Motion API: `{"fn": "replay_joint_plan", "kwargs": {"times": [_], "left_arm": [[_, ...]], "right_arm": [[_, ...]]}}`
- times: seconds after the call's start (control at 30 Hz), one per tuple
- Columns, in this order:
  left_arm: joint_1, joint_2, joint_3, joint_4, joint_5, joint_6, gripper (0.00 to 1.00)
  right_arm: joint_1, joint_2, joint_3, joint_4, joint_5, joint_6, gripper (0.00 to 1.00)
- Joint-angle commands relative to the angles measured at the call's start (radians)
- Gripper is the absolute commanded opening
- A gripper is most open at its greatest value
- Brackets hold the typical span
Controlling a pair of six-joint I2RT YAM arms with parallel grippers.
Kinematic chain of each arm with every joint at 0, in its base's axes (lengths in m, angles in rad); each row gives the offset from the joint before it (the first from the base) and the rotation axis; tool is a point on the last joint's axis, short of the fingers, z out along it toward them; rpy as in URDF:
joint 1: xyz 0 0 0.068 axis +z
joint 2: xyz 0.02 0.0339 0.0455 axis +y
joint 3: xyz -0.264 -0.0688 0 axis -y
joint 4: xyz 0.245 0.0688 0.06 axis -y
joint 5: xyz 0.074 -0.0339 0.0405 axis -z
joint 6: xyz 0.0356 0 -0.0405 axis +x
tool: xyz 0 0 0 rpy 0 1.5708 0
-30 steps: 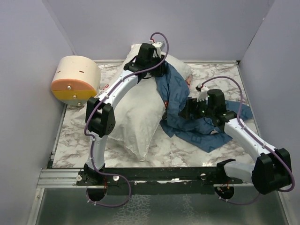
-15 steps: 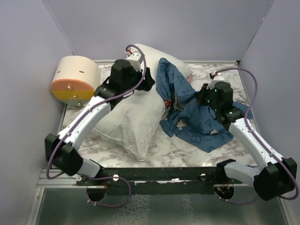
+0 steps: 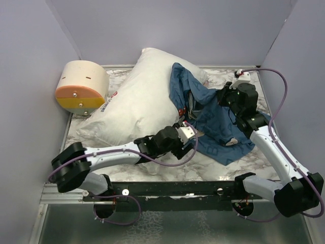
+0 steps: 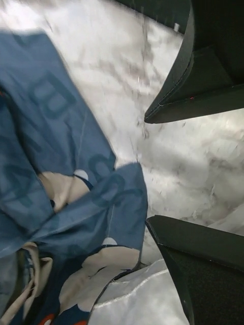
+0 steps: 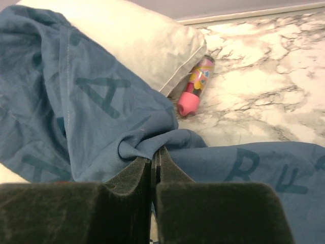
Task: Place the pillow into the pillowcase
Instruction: Flatten out the pillowcase at the center of the board.
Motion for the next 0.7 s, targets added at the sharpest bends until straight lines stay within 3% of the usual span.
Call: {"fn": "replay_joint_plan", "kwargs": {"times": [0.0, 0.27, 0.37, 0.47, 0.57, 0.67], "left_arm": [[-0.004, 0.178, 0.055, 0.148, -0.167, 0.200, 0.77], [-0.004, 0.524, 0.276, 0.106, -0.330, 0.209, 0.79], [-0.004, 0.589, 0.316, 0.093, -0.416, 0.206, 0.74], [0.002, 0.614, 0.338, 0.075, -0.460, 0.200, 0.43], [0.009, 0.598, 0.340, 0.065, -0.418, 0.199, 0.25], [0.020, 0.563, 0.348, 0.040, -0.339, 0.204, 0.00]], "right_arm": [[-0.010, -0.026, 0.051, 0.019, 0.088, -0.004, 0.01], [-0.012, -0.018, 0.066, 0.017, 0.062, 0.011, 0.01], [-0.014, -0.028, 0.060, 0.011, 0.060, 0.006, 0.01], [-0.014, -0.033, 0.052, 0.009, 0.063, -0.001, 0.01], [-0.015, -0.040, 0.042, 0.010, 0.061, -0.001, 0.01], [-0.015, -0.043, 0.035, 0.012, 0.053, 0.003, 0.01]]}}
